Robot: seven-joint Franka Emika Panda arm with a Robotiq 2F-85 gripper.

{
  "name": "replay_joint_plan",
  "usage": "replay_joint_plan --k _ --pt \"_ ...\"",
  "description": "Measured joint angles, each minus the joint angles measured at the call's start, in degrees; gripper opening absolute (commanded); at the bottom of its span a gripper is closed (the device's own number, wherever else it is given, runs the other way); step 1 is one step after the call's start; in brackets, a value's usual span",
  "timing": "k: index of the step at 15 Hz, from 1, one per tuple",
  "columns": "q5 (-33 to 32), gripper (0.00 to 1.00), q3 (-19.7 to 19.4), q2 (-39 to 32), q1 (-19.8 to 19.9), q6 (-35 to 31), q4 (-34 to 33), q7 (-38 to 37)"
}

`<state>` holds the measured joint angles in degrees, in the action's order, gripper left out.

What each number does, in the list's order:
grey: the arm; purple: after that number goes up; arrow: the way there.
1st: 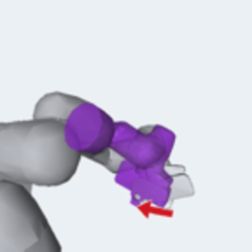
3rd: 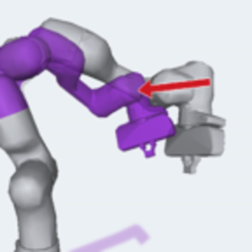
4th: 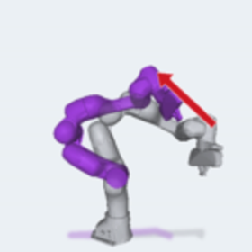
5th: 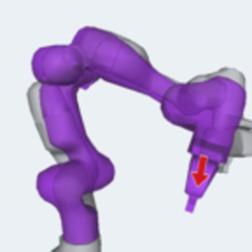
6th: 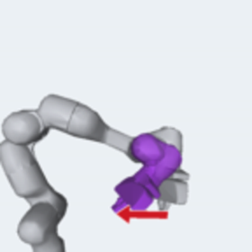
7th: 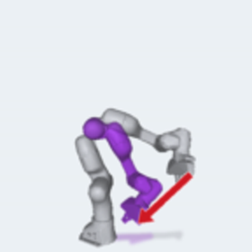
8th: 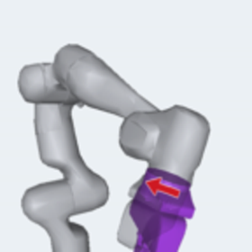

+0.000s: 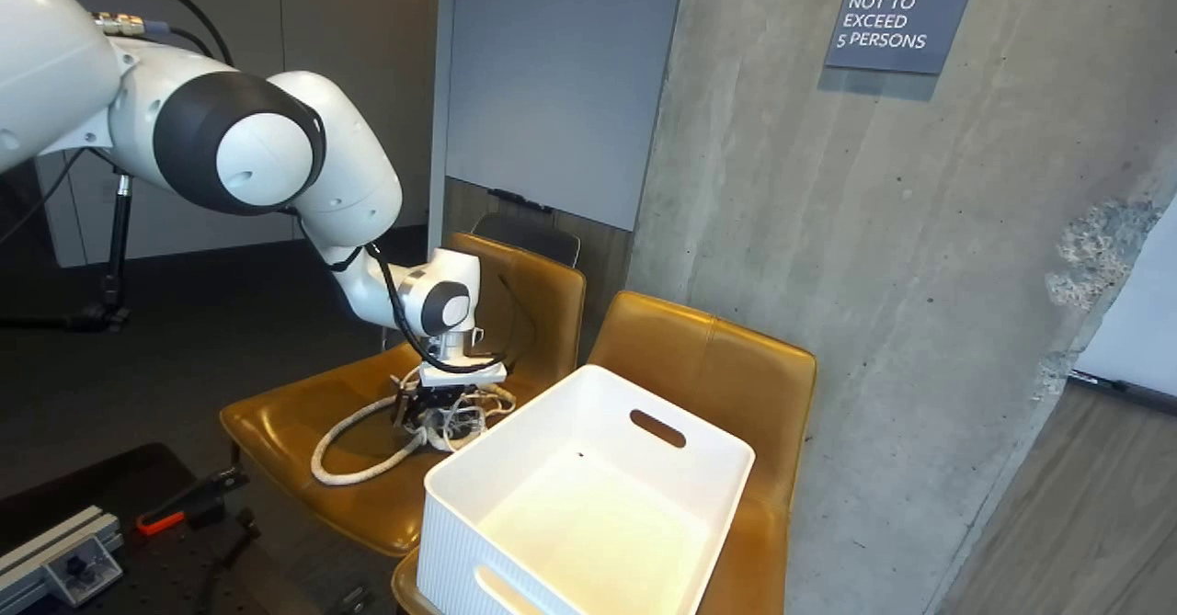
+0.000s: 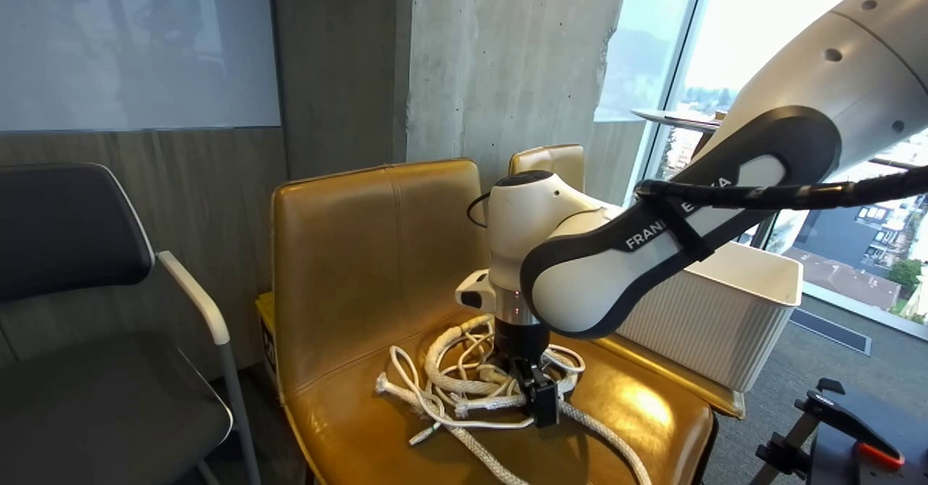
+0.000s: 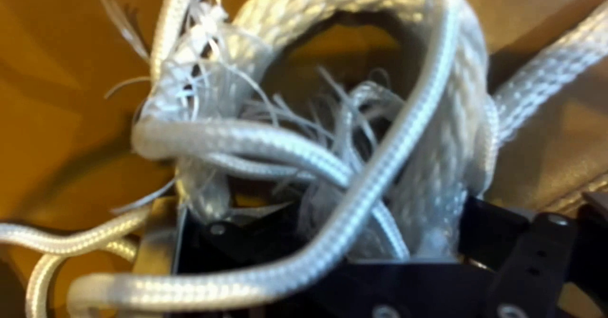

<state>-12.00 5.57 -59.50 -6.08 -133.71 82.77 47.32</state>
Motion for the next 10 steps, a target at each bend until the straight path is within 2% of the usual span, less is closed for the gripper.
replay_joint_plan --k 3,4,7,10 --pt "-1.6 0.05 -1.3 1.2 0.3 0.0 0.2 -0.4" --pt "-2.4 0.01 -1.8 1.8 0.5 0.0 0.3 -0.4" --pt "-4.6 0.02 -2.8 4.8 1.8 0.0 1.2 -0.3" --pt "-7.2 0.02 -2.9 11.6 2.9 -0.5 5.4 1.0"
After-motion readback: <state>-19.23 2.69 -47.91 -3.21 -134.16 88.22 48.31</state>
